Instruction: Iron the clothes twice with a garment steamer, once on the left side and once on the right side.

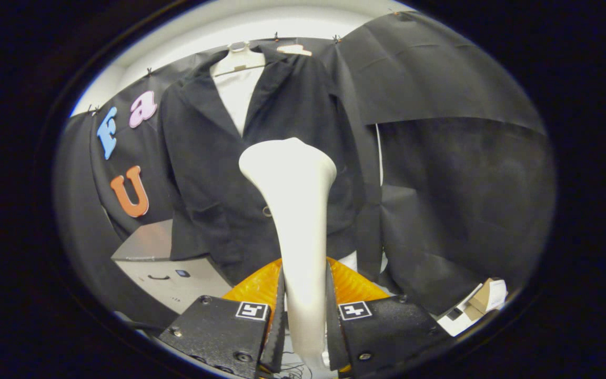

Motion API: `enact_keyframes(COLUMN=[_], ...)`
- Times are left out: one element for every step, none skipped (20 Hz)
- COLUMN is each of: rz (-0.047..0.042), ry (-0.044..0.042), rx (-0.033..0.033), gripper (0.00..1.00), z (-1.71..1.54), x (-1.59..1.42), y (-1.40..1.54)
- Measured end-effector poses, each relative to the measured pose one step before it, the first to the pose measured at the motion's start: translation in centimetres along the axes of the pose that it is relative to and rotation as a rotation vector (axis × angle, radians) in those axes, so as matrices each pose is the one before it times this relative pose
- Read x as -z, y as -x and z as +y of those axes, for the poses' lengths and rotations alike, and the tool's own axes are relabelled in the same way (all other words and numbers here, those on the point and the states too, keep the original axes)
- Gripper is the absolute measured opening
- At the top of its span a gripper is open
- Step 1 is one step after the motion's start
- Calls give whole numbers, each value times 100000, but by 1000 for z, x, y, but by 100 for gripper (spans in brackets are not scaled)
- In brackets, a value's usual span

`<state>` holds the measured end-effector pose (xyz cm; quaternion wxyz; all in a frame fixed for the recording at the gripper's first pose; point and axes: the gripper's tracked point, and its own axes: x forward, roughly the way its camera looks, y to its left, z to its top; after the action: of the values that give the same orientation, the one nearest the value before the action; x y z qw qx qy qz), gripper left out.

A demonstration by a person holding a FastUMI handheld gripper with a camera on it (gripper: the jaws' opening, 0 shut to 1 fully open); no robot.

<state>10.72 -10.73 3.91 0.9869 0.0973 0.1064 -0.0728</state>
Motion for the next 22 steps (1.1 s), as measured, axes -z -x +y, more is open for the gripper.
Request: enact_keyframes(rz=[-1626,-1738,-1708,-1603,-1833,-1892,-1714,-1140,-1495,-1315,-1319,-1228,-675,-42,-89,44,-190,-364,573,449,657,299], ry=[-433,-398,-84,210,457,664,631,-18,120,821,741,169,-392,-377,-417,-242,266,274,193,218,356,505], rx=[169,-8,-25,-242,-478,-528,-683,-841,-1027,-752,-376,-552,-690,-484,-491,-314,-142,43,414,11,321,923], gripper=[36,36,36,36,36,36,36,36,35,35,36,36,36,36,36,36,36,36,36,36,36,36], z=[-435,-396,-225,-76,-80,-32,371,97,424,138,281,242,283,337,474,348,219,36,148,67,81,-55], x=[-1490,-1368,-1217,-1441,-1614,-1173,-1568,-1305,-1214,-1008,-1043,-833,-787,-557,-549,-183,-297,-226,-17,147,118,230], y=[-27,-52,-264,-226,-352,-335,-595,-368,-662,-532,-735,-622,-687,-674,-712,-699,-602,-628,-577,-635,-451,-329])
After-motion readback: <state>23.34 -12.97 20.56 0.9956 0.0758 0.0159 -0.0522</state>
